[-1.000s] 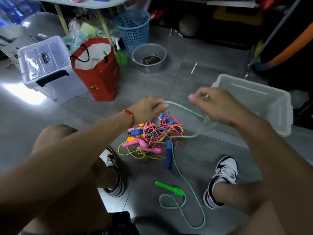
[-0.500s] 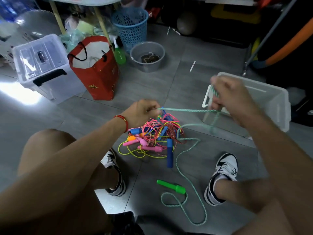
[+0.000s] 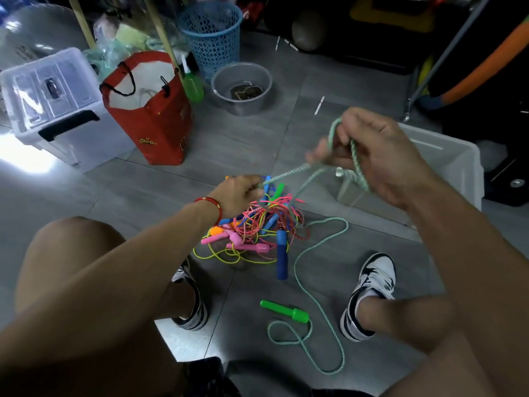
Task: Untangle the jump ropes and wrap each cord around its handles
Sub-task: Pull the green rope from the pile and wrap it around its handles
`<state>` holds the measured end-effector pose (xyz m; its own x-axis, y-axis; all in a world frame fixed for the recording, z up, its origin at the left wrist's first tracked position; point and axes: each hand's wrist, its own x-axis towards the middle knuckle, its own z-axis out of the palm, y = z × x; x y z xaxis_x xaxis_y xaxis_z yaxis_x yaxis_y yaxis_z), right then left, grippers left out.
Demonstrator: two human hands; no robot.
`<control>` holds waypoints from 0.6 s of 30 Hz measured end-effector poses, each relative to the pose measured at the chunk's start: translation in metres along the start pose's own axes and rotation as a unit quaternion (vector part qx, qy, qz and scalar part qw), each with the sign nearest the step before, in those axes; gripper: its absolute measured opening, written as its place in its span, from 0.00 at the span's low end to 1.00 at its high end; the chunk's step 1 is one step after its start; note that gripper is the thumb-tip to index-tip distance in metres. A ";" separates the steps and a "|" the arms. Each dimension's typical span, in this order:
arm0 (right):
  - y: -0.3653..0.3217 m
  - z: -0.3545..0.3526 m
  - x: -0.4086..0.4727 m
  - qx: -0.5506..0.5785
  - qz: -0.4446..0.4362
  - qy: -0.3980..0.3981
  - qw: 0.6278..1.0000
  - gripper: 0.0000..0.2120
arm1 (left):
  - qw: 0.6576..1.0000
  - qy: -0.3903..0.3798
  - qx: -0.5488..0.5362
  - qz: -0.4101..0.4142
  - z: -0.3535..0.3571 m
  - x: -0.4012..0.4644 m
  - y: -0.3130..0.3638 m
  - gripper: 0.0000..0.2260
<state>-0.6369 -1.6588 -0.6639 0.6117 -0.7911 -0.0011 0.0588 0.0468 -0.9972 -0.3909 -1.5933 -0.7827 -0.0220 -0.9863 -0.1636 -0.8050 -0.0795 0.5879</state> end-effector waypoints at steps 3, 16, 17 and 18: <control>0.022 -0.009 0.004 -0.386 0.024 0.059 0.920 0.18 | 0.993 0.020 -0.116 0.014 -0.001 0.003 0.018 0.07; 0.009 0.023 0.000 -0.293 -0.033 -0.061 0.954 0.16 | 0.999 -0.042 -0.007 0.027 0.040 0.002 -0.005 0.08; 0.006 0.023 0.000 -0.257 -0.036 -0.047 0.964 0.16 | 0.998 -0.056 -0.014 0.017 0.044 0.000 -0.010 0.06; 0.003 0.022 0.000 -0.220 -0.037 -0.038 0.974 0.16 | 0.998 -0.054 -0.025 0.024 0.047 0.000 -0.016 0.06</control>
<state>-0.6191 -1.6456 -0.6654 0.6758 -0.7345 0.0618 -0.2281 -0.2882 -0.9300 -0.4060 -1.5855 -0.8295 -0.1249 -0.9681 -0.2173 -0.7711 -0.0431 0.6352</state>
